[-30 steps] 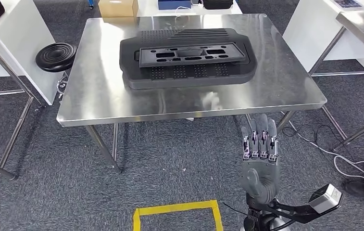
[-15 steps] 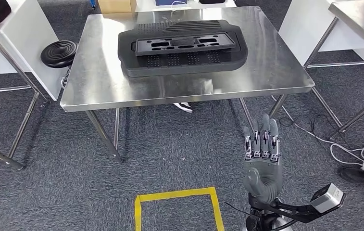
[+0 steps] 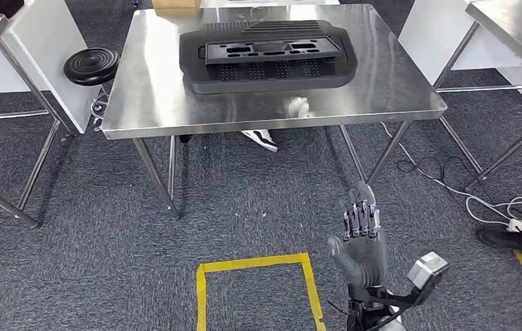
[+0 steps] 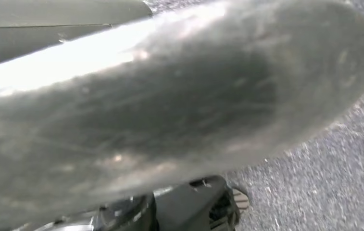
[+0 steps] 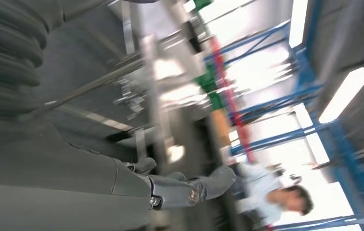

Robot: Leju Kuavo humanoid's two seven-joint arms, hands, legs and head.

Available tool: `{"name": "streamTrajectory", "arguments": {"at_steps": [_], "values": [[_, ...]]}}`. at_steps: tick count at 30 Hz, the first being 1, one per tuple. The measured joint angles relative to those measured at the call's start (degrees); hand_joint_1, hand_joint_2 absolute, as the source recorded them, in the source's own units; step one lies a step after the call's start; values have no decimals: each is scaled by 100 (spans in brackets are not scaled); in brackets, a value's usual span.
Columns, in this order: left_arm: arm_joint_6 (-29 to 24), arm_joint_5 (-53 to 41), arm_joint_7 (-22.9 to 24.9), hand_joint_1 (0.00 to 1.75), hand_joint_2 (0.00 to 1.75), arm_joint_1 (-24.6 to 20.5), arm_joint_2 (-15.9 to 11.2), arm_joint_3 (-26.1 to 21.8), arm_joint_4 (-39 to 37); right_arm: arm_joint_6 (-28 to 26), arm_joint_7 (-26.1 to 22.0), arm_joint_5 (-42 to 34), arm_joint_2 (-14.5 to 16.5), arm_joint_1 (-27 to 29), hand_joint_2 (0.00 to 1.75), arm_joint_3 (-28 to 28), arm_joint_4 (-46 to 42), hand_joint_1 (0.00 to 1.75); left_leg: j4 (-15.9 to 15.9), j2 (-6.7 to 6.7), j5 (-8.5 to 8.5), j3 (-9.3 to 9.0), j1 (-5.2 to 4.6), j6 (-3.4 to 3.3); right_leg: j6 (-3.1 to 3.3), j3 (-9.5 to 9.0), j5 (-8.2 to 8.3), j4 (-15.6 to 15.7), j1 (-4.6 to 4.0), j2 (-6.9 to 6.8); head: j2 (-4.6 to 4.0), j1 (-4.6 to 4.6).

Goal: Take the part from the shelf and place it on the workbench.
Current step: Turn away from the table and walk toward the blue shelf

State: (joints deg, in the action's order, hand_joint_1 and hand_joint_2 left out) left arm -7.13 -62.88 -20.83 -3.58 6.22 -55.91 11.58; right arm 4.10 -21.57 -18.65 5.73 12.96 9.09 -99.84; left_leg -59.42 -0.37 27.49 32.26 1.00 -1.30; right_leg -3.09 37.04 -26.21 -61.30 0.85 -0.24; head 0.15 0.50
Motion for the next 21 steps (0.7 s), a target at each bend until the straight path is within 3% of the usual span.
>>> {"name": "streamTrajectory", "arguments": {"at_steps": [2,3,4,5,6,7,9,10,11,13,14,15,17,18,19,20,21], "values": [[-11,-9,0,0,0,-5,-4,-2,0,-136,45,87,-35,3,175,-24,258,0,0,14,-148,183,-4,-70,59,220,-497,-662,10,8,1,-19],[-15,-12,0,0,0,-5,-4,-5,0,-208,71,149,-50,2,175,-43,395,0,-1,19,-228,289,-8,-73,55,292,-663,-1015,10,9,1,-18],[-20,-21,0,0,0,-6,-4,-12,0,-313,103,251,-63,-2,175,-68,550,0,-3,25,-312,399,-11,-69,19,299,-711,-1268,10,9,1,-18],[-24,-36,0,0,0,-6,-4,-22,0,-456,142,403,-72,-13,175,-97,725,0,-4,32,-393,504,-12,-62,-39,219,-641,-1350,10,9,0,-18],[-28,-52,0,0,0,-5,-3,-34,0,-639,177,628,-81,-37,175,-127,942,0,-5,37,-473,602,-12,-49,-98,37,-501,-1237,10,10,0,-18],[-29,-73,-2,0,0,-7,-2,-44,0,-833,183,919,-91,-85,175,-154,1213,0,-6,40,-556,689,-12,-30,-128,-255,-383,-929,7,10,0,-18],[-31,-109,-9,0,0,-14,2,-55,0,-1105,50,1489,-110,-262,175,-211,1877,0,-6,44,-709,802,-21,32,-67,-949,-436,-10,-22,11,0,-9],[-30,-122,-17,0,0,-20,3,-56,0,-1159,-68,1686,-115,-366,131,-245,2242,0,9,52,-785,818,-25,67,-11,-1168,-523,341,-43,13,0,-4],[-30,-131,-25,0,0,-27,5,-57,0,-1183,-177,1819,-120,-458,87,-282,2591,0,39,60,-858,818,-22,106,44,-1262,-589,535,-66,15,0,2],[-29,-145,-42,0,0,-26,4,-58,0,-1244,-273,2056,-125,-604,0,-344,3277,0,106,64,-950,817,0,179,130,-1172,-503,566,-58,7,0,9],[-29,-160,-46,0,0,-22,2,-60,-1,-1266,-276,2163,-126,-695,0,-376,3640,0,66,58,-841,840,12,209,185,-1114,-431,564,-40,1,0,12],[-27,-177,-48,0,0,-14,1,-62,-1,-1276,-285,2246,-121,-804,0,-415,4065,0,-76,51,-603,878,19,231,238,-1043,-348,571,-18,-5,0,25],[-24,-219,-47,0,0,-9,-2,-62,-2,-1247,-365,2286,-110,-1041,0,-519,4978,0,-683,35,81,976,25,264,304,-888,-194,566,-13,-14,0,47],[-23,-236,-46,0,0,-8,-1,-62,-2,-1244,-407,2280,-106,-1141,0,-585,5453,0,-1061,29,311,1010,25,281,312,-814,-123,560,-21,-23,0,57],[-23,-255,-44,0,0,-10,0,-61,-2,-1271,-406,2274,-105,-1226,0,-658,5900,0,-1371,24,378,1005,26,297,305,-731,-53,545,-29,-33,0,58],[-23,-272,-40,0,0,-13,0,-61,-2,-1323,-352,2270,-106,-1295,0,-730,6312,0,-1542,23,307,936,30,306,291,-642,12,521,-31,-44,0,58],[-25,-287,-32,0,0,-15,0,-61,-2,-1383,-253,2271,-109,-1348,0,-797,6681,0,-1512,23,159,769,35,312,268,-549,66,486,-27,-53,0,58]]}}
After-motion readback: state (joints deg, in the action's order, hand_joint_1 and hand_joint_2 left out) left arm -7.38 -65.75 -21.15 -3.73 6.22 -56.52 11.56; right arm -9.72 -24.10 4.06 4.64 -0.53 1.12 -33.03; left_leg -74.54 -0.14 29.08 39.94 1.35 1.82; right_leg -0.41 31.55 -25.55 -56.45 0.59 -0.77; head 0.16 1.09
